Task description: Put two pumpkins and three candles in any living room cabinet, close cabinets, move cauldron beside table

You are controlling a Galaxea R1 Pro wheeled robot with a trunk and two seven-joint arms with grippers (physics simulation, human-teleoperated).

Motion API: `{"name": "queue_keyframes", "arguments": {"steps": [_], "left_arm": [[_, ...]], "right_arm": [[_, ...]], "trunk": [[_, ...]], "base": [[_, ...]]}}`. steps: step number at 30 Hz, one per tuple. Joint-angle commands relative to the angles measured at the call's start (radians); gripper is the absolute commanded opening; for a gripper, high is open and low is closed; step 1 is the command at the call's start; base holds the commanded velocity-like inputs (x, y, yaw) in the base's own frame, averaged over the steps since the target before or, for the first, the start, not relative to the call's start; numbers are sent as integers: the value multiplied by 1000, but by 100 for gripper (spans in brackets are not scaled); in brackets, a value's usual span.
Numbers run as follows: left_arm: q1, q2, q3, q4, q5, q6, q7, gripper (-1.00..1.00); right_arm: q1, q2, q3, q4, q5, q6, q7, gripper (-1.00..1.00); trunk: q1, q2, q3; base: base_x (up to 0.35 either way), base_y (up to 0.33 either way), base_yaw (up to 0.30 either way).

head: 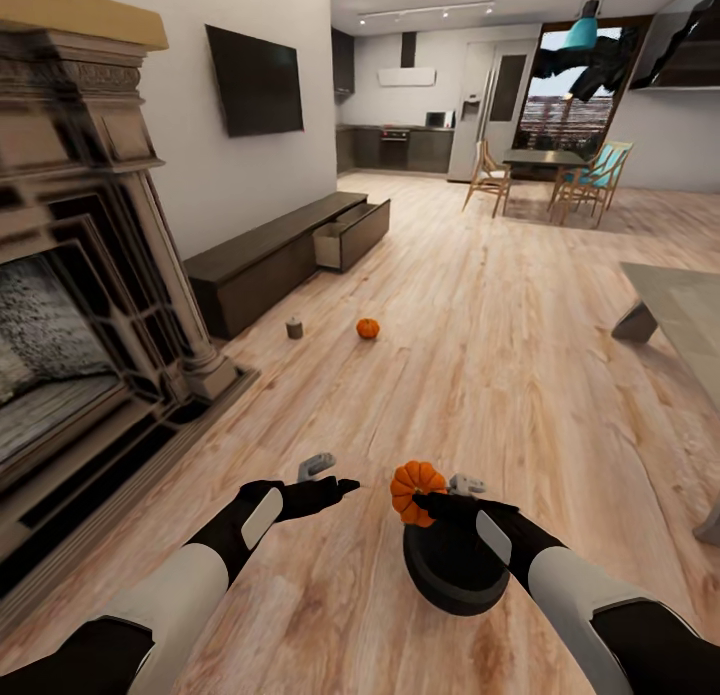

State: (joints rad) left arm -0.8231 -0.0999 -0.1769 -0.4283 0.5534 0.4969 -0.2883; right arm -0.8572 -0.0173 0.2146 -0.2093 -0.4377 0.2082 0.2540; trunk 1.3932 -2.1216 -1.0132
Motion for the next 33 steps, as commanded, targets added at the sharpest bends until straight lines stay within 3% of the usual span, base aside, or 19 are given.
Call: {"name": "queue_keyframes", "arguments": {"steps": [1,33], "left_arm": [[-1,0,-3,0,3,3,0,100],[-1,0,-3,0,3,3,-2,100]], "right_arm": [[0,-1,6,-2,-13,5,1,-100],[0,-1,6,-2,-13,5,8,-100]], "trunk": [[0,0,1],[0,0,44]], "base": [[0,0,159],[0,0,14]]}}
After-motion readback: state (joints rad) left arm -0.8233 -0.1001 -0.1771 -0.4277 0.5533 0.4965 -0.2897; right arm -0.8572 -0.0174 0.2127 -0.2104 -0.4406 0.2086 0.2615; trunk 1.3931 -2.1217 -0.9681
